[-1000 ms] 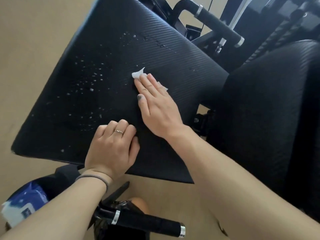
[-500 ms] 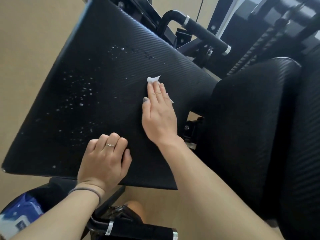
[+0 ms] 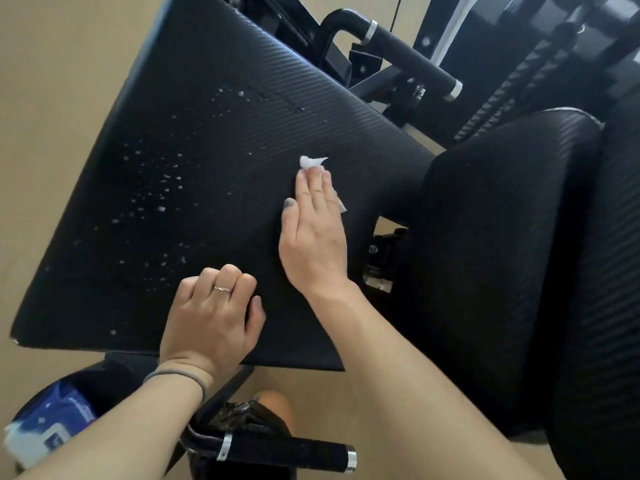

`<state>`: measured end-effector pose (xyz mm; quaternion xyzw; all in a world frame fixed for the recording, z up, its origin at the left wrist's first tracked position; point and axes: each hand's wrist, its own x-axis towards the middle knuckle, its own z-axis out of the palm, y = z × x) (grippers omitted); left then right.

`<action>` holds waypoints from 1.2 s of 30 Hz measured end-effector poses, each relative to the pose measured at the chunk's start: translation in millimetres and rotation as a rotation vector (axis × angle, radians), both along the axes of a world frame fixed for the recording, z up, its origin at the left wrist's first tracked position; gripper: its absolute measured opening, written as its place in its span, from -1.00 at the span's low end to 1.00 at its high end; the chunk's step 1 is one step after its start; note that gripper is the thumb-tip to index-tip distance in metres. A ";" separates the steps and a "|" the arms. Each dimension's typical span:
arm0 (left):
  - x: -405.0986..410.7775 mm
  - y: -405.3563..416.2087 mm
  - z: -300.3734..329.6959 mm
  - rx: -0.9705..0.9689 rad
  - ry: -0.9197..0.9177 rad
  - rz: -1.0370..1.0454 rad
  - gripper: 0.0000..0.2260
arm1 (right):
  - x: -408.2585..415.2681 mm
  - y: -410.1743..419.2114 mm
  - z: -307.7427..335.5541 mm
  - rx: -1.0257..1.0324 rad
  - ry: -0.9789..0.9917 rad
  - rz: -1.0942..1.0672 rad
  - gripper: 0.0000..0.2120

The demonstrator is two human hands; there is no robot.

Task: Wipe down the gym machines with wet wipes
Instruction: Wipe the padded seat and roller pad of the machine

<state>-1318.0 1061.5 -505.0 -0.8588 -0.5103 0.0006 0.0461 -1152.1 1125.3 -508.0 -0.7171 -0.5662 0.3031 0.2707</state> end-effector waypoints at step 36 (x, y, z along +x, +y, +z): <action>4.0 -0.4 4.2 -0.011 -0.029 0.003 -0.83 | 6.5 107.7 17.5 0.122 -0.199 0.342 -0.46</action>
